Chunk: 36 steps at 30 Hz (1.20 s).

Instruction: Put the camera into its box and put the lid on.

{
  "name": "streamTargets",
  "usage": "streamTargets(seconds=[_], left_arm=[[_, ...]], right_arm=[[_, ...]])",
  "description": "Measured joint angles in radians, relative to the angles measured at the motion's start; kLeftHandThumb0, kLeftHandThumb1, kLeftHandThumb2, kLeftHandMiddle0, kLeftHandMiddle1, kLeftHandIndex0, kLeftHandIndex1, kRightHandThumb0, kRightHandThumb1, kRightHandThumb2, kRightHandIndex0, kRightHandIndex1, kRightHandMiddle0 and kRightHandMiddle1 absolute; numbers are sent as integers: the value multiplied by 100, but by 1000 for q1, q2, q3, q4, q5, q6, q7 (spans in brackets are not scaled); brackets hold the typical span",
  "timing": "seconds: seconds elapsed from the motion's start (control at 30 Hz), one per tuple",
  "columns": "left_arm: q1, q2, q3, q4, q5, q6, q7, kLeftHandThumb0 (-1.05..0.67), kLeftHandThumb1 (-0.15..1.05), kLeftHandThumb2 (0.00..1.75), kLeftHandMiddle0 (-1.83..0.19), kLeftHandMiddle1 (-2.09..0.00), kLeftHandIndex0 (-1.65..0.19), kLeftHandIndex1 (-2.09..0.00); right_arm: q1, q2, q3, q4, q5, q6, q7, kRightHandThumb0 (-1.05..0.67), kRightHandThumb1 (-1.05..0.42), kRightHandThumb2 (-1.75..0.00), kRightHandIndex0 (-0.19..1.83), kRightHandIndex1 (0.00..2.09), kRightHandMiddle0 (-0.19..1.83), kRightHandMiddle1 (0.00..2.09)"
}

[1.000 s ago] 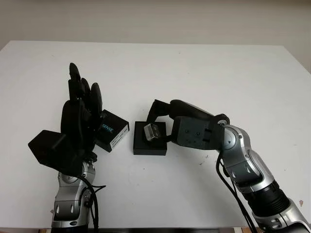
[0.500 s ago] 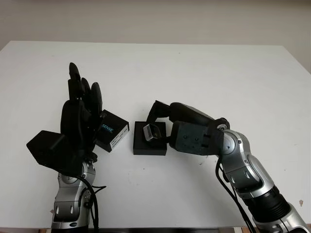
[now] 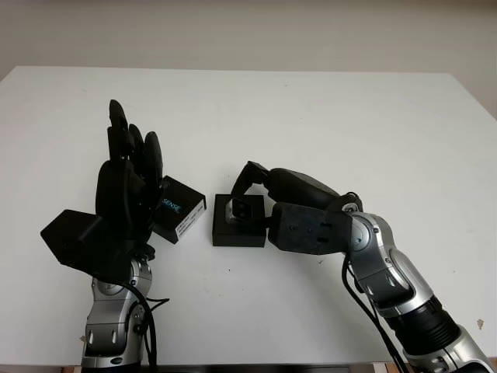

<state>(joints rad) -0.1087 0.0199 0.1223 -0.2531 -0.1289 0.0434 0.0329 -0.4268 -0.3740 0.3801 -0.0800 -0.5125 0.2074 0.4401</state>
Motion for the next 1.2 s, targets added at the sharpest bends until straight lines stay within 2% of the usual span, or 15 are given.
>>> streamTargets(seconds=[0.5,0.67,0.83,0.97,1.2], left_arm=[[6,0,-1,-1,3,-1,4,-71,105,51,19,0,19,0],[8,0,-3,-6,5,-1,3,-71,105,51,19,0,19,0],[12,-6,-4,-8,7,-1,5,-70,105,51,19,0,19,0],[18,-6,-3,-9,9,-1,4,-69,105,51,19,0,19,0],[26,-6,4,-13,-2,2,2,-70,105,49,19,0,19,0]], right_arm=[[0,-16,-28,15,25,-63,13,-55,-98,-5,3,5,-13,94],[-5,-21,-57,31,54,-106,7,-61,-96,-5,8,8,-7,90],[-18,-21,-99,37,95,-167,-18,-67,-91,-4,18,12,-3,98],[-19,-21,-130,-8,116,-161,-18,-71,-90,-5,23,13,0,89],[-4,-20,-140,-38,28,-264,-175,-72,-89,-5,27,15,3,84]])
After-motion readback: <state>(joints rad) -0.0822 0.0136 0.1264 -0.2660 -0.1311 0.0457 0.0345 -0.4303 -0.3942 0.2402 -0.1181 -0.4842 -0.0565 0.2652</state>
